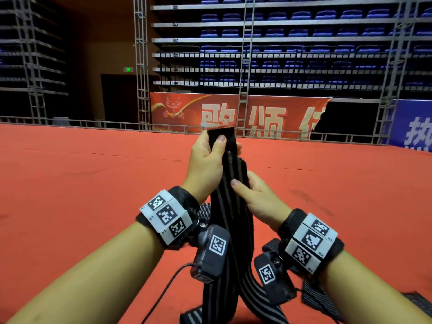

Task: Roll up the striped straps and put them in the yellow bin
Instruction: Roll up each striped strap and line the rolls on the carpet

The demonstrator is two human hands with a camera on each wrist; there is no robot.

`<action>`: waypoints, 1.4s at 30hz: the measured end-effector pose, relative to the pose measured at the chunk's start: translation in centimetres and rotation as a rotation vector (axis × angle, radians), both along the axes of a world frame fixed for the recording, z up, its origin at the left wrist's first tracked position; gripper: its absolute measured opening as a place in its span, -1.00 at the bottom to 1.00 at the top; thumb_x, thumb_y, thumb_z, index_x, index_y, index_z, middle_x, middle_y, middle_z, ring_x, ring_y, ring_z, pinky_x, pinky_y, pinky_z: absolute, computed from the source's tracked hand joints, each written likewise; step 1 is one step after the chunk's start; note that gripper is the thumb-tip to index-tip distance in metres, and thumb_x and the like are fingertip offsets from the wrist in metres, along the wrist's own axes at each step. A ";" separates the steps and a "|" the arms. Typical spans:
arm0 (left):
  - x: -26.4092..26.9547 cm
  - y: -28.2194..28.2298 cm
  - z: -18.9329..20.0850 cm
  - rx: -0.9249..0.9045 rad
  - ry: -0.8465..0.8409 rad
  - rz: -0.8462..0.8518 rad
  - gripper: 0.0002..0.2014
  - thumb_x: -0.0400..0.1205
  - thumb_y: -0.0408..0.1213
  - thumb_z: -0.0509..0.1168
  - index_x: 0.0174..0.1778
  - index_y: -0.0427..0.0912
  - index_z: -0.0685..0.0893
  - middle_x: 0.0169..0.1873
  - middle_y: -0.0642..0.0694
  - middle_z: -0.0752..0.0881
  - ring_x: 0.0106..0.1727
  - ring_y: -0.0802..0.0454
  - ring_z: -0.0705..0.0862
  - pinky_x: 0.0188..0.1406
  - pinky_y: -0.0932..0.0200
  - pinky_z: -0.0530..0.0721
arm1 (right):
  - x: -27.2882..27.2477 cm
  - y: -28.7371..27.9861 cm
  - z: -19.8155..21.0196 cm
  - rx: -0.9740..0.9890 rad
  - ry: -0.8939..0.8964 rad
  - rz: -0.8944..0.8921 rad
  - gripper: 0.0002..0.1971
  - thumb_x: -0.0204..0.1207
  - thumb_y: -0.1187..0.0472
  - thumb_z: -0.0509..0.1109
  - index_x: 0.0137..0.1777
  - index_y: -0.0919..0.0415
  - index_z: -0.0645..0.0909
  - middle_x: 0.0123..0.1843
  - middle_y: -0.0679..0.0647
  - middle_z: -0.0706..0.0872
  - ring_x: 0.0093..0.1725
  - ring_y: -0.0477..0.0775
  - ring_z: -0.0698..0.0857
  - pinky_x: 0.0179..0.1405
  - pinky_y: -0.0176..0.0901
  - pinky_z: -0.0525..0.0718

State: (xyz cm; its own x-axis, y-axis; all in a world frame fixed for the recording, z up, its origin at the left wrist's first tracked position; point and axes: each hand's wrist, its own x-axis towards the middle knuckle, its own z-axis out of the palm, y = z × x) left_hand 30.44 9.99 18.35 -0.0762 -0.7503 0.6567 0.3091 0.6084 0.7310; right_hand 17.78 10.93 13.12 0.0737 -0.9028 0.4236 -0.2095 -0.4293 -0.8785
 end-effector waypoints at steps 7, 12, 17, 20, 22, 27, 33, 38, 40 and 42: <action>0.1 -0.2 0.5 -0.004 0.004 0.009 -0.80 0.82 -0.39 0.02 0.20 -0.31 0.54 -0.05 -0.31 0.78 -0.14 -0.08 0.77 -0.21 0.04 0.78 | -0.1 0.2 -0.7 0.132 0.111 0.029 -0.77 0.66 0.34 0.25 0.23 0.07 0.40 0.23 0.18 0.64 0.12 0.03 0.67 0.22 0.03 0.65; 0.6 -0.3 1.3 -0.008 0.019 -0.010 -0.76 0.82 -0.41 -0.01 0.27 -0.36 0.52 0.05 -0.36 0.78 -0.03 -0.09 0.80 -0.11 -0.01 0.79 | -0.3 0.5 -1.4 0.199 0.154 0.041 -0.69 0.64 0.37 0.27 0.32 0.13 0.39 0.27 0.18 0.65 0.19 0.04 0.70 0.23 -0.01 0.69; 0.7 -0.4 1.3 -0.015 0.029 -0.011 -0.75 0.82 -0.41 0.00 0.29 -0.37 0.53 0.04 -0.36 0.79 0.00 -0.15 0.80 -0.12 0.01 0.78 | 0.2 1.1 -2.2 0.265 0.093 0.010 -0.65 0.63 0.33 0.32 0.33 0.13 0.32 0.22 0.10 0.64 0.12 -0.03 0.69 0.08 -0.17 0.70; 0.7 -0.2 1.5 -0.037 0.065 -0.007 -0.78 0.82 -0.41 0.01 0.21 -0.31 0.55 0.03 -0.36 0.79 0.00 -0.17 0.81 -0.07 -0.01 0.78 | 0.8 1.7 -3.0 0.410 -0.052 0.072 -0.67 0.68 0.19 0.30 0.38 0.06 0.32 0.25 0.07 0.67 0.12 0.04 0.74 -0.09 -0.10 0.72; 0.7 -0.1 2.0 -0.038 0.094 -0.015 -0.79 0.82 -0.41 0.01 0.18 -0.28 0.56 0.02 -0.34 0.79 -0.01 -0.14 0.82 -0.04 0.00 0.79 | 1.2 1.8 -3.4 0.466 -0.095 0.090 -0.69 0.71 0.12 0.24 0.40 0.03 0.33 0.28 0.06 0.68 0.05 0.00 0.74 -0.15 -0.09 0.74; 1.4 0.3 3.2 -0.049 0.087 -0.072 -0.78 0.82 -0.39 0.03 0.22 -0.36 0.54 -0.01 -0.28 0.81 0.01 -0.16 0.82 -0.11 0.00 0.79 | 1.7 1.8 -3.3 0.361 -0.073 0.115 -0.69 0.71 0.08 0.24 0.40 0.09 0.43 0.24 0.00 0.72 0.03 -0.15 0.73 -0.26 -0.42 0.62; 1.7 1.1 4.5 -0.092 0.078 -0.097 -0.81 0.81 -0.42 0.03 0.15 -0.32 0.55 -0.08 -0.30 0.81 -0.06 -0.18 0.81 -0.13 0.02 0.77 | 2.5 1.7 0.0 0.087 -0.356 0.069 -0.51 0.50 -0.01 0.45 0.31 0.31 0.59 0.25 0.32 0.73 0.22 0.23 0.73 0.28 0.09 0.66; 1.8 1.7 5.3 -0.139 0.065 -0.095 -0.80 0.81 -0.41 0.02 0.14 -0.27 0.56 -0.07 -0.31 0.80 -0.06 -0.15 0.81 -0.12 -0.06 0.77 | 3.3 1.9 0.6 0.003 -0.354 -0.026 -0.56 0.64 -0.02 0.23 0.19 0.39 0.65 0.16 0.34 0.76 0.09 0.20 0.75 0.13 0.00 0.69; 2.0 2.0 5.8 -0.157 0.067 -0.089 -0.79 0.81 -0.41 0.01 0.20 -0.33 0.55 -0.06 -0.32 0.80 -0.08 -0.13 0.81 -0.14 -0.01 0.77 | 3.5 2.1 0.6 -0.071 -0.323 -0.047 -0.66 0.68 0.04 0.18 0.15 0.31 0.64 0.07 0.23 0.76 -0.01 0.06 0.71 -0.01 -0.13 0.68; 2.2 2.2 6.4 -0.162 0.088 -0.094 -0.78 0.82 -0.41 0.01 0.21 -0.35 0.54 -0.08 -0.31 0.80 -0.10 -0.13 0.81 -0.19 0.04 0.78 | 3.6 2.5 0.7 -0.150 -0.293 -0.063 -0.72 0.68 0.08 0.20 0.14 0.28 0.60 0.03 0.16 0.73 -0.05 -0.03 0.68 -0.04 -0.16 0.65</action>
